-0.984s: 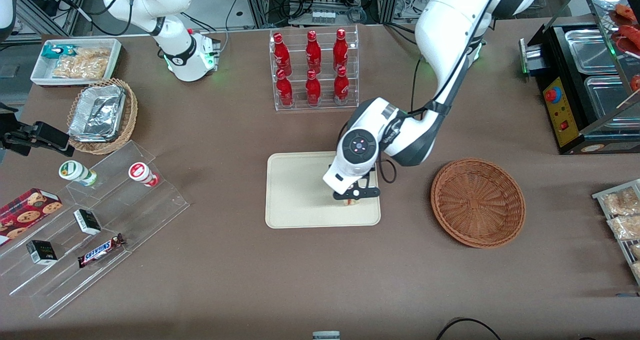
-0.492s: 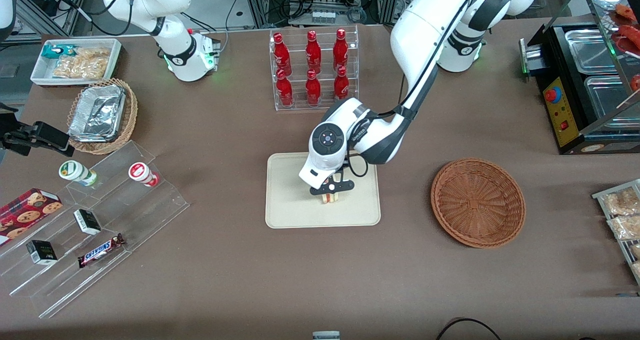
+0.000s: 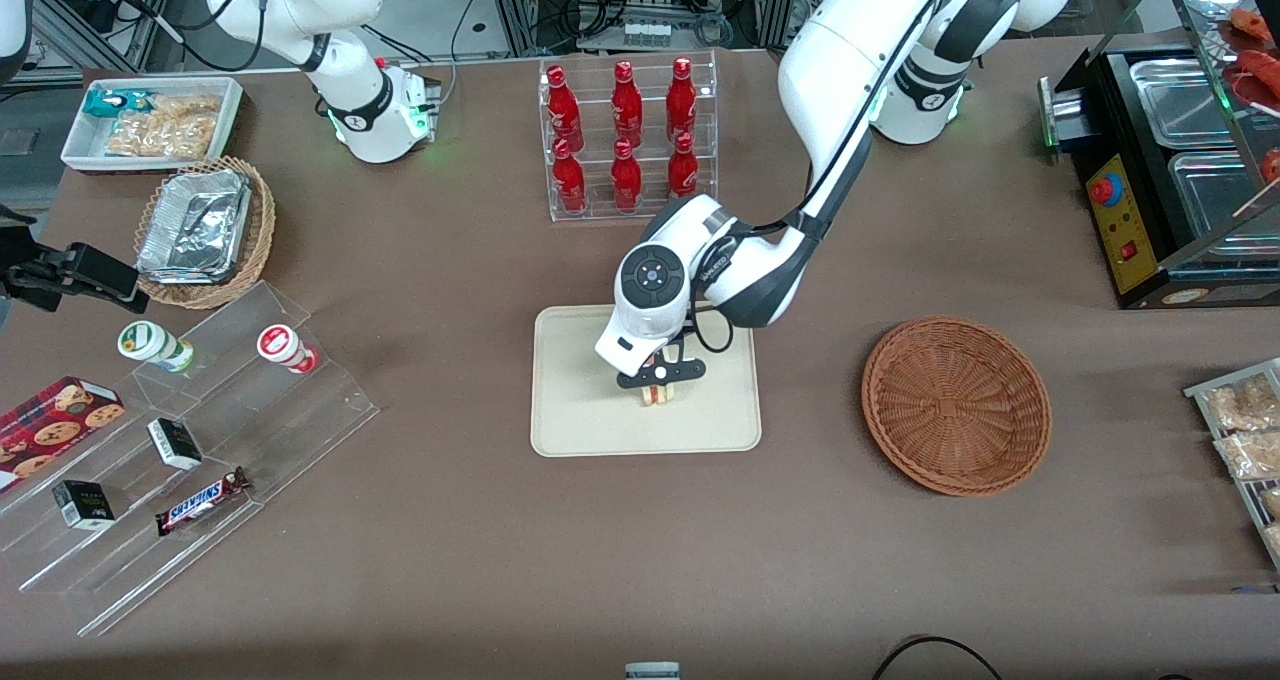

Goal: Place sandwich from basket to tray
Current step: 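Lower the sandwich onto the tray center and open the left gripper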

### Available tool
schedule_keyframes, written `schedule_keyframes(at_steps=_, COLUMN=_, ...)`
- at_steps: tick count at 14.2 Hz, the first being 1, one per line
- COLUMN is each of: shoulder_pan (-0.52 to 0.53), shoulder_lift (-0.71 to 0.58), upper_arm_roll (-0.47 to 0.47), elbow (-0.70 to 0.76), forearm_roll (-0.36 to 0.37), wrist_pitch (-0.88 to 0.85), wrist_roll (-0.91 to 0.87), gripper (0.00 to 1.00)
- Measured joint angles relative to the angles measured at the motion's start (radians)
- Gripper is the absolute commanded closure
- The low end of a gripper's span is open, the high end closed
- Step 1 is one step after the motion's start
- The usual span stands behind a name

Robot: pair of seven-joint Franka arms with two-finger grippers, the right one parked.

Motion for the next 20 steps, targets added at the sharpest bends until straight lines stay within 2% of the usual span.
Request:
schedule_keyframes(at_steps=4, shoulder_pan=0.000, shoulder_lift=0.013, upper_arm_roll=0.000, elbow=0.000, forearm_roll=0.000, wrist_pitch=0.035, wrist_roll=0.023, gripper=0.94)
schedule_keyframes(at_steps=5, shoulder_pan=-0.001, shoulder_lift=0.016, upper_arm_roll=0.000, elbow=0.000, forearm_roll=0.000, wrist_pitch=0.047, wrist_roll=0.030, gripper=0.93)
schedule_keyframes(at_steps=6, shoulder_pan=-0.002, shoulder_lift=0.018, upper_arm_roll=0.000, elbow=0.000, forearm_roll=0.002, wrist_pitch=0.056, wrist_roll=0.035, gripper=0.87)
schedule_keyframes(at_steps=7, shoulder_pan=-0.004, shoulder_lift=0.020, upper_arm_roll=0.000, elbow=0.000, forearm_roll=0.003, wrist_pitch=0.061, wrist_roll=0.038, gripper=0.62)
schedule_keyframes(at_steps=8, shoulder_pan=-0.007, shoulder_lift=0.022, upper_arm_roll=0.000, elbow=0.000, forearm_roll=0.004, wrist_pitch=0.062, wrist_roll=0.039, gripper=0.20)
schedule_keyframes(at_steps=9, shoulder_pan=-0.009, shoulder_lift=0.023, upper_arm_roll=0.000, elbow=0.000, forearm_roll=0.004, wrist_pitch=0.063, wrist_roll=0.042, gripper=0.00)
schedule_keyframes(at_steps=15, shoulder_pan=-0.012, shoulder_lift=0.015, upper_arm_roll=0.005, elbow=0.006, forearm_roll=0.005, wrist_pitch=0.059, wrist_roll=0.058, gripper=0.00)
schedule_keyframes(at_steps=20, shoulder_pan=-0.009, shoulder_lift=-0.104, upper_arm_roll=0.041, elbow=0.035, forearm_roll=0.006, wrist_pitch=-0.125, wrist_roll=0.058, gripper=0.00)
